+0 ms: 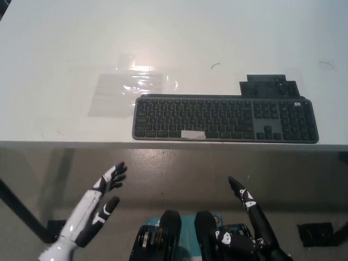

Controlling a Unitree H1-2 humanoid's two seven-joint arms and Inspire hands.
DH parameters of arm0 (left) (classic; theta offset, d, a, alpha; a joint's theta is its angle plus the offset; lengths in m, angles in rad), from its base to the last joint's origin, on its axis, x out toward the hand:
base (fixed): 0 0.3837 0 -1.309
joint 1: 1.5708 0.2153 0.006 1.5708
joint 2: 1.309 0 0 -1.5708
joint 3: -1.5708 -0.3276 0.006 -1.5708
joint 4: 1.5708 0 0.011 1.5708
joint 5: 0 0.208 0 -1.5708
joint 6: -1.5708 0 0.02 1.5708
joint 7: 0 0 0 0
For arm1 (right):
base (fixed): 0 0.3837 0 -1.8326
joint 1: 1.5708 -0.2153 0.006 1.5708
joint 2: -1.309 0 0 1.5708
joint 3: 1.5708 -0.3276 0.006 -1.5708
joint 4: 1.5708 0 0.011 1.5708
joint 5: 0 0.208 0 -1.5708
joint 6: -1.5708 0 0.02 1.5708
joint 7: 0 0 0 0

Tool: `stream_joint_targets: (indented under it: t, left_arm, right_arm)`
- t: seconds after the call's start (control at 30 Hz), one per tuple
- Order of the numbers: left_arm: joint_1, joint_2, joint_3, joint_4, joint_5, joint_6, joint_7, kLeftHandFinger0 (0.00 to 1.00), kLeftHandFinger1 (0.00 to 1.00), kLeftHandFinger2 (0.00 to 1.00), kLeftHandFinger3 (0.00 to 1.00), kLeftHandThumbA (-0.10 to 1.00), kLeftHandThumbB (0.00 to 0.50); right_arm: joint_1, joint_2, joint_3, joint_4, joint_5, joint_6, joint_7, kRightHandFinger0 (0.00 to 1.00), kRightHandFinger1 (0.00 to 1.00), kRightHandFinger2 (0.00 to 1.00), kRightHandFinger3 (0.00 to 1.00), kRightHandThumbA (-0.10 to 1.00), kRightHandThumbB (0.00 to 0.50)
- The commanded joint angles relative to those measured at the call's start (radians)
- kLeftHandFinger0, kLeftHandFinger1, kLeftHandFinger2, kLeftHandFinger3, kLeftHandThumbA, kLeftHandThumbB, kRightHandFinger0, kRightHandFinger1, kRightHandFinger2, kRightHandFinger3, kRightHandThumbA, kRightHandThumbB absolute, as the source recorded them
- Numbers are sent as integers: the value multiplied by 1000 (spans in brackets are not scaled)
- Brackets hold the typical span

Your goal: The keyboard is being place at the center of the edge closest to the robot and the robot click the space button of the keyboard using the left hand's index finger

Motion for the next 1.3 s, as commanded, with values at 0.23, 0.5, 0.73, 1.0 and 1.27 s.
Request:
stream_joint_targets:
  t: [0.23, 0.5, 0.73, 1.0, 1.27]
  left_arm:
    - [-202, 1, -44, -349, 328, 165, -139, 0, 0, 0, 1000, 1000, 491]
    - [-351, -30, -127, -182, 427, 245, -197, 0, 0, 0, 1000, 1000, 463]
    - [-430, -57, -188, 4, 501, 279, -198, 0, 38, 45, 1000, 1000, 428]
    - [-491, -74, -221, 203, 514, 288, -174, 0, 207, 268, 1000, 1000, 417]
    - [-542, -87, -231, 364, 510, 278, -152, 28, 300, 373, 1000, 1000, 399]
  right_arm:
    - [-13, 5, -5, -17, -7, -86, -14, 1000, 1000, 1000, 1000, 1000, 360]
    - [-14, 3, -6, -27, -19, -83, -17, 1000, 1000, 1000, 1000, 1000, 347]
    - [-19, 3, -9, -34, -6, -79, -10, 1000, 1000, 1000, 1000, 1000, 340]
    - [-27, 4, -8, -25, -17, -91, -17, 1000, 1000, 1000, 1000, 1000, 338]
    - [-31, 5, -9, -33, -14, -80, -15, 1000, 1000, 1000, 1000, 1000, 338]
